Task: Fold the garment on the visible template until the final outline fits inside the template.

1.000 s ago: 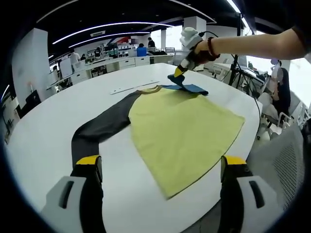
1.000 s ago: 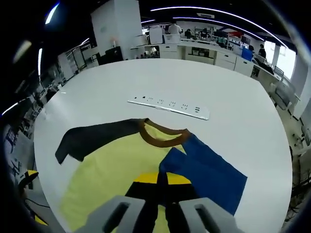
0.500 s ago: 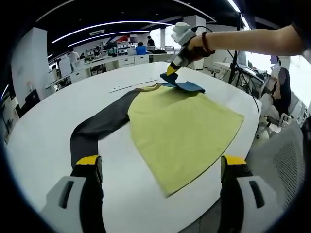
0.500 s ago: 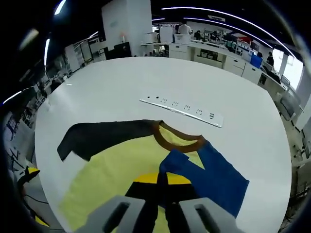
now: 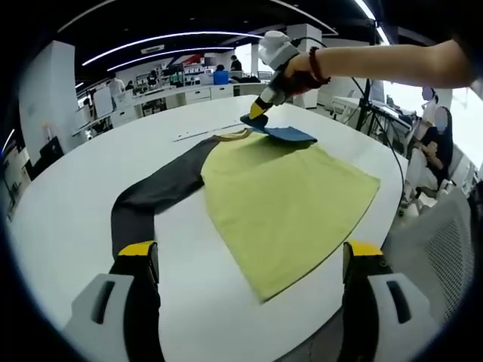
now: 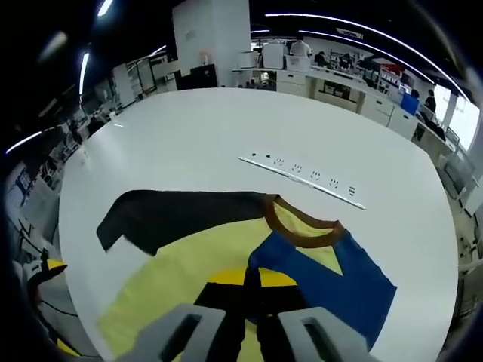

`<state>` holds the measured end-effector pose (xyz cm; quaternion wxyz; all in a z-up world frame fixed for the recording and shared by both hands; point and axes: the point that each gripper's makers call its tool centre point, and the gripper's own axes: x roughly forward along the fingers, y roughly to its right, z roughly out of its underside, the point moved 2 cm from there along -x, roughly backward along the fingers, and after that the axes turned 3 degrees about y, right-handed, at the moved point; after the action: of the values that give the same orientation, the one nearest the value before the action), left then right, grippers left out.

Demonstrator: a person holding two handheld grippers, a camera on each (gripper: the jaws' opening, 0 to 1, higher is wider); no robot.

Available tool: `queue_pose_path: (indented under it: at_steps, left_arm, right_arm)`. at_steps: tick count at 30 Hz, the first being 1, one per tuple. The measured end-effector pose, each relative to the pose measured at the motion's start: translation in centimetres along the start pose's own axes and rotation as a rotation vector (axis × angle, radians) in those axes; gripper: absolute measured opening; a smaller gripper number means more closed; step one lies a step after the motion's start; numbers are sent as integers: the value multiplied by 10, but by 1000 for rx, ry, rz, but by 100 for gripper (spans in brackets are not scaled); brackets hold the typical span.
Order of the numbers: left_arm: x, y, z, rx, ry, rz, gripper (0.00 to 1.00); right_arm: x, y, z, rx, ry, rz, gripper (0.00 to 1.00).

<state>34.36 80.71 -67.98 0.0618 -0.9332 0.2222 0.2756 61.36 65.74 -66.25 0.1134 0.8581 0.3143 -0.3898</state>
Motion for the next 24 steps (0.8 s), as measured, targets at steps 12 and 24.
queue_pose_path:
  at_steps: [12,24]
  left_arm:
    - [0,0,2,-5,-5,-4,99]
    - [0,-3,6,-10,-18,-9,99]
  right_arm:
    - [7,-23,-11,-7,19,-40,0]
    - [11,-45,-21,-16,40,-84,0]
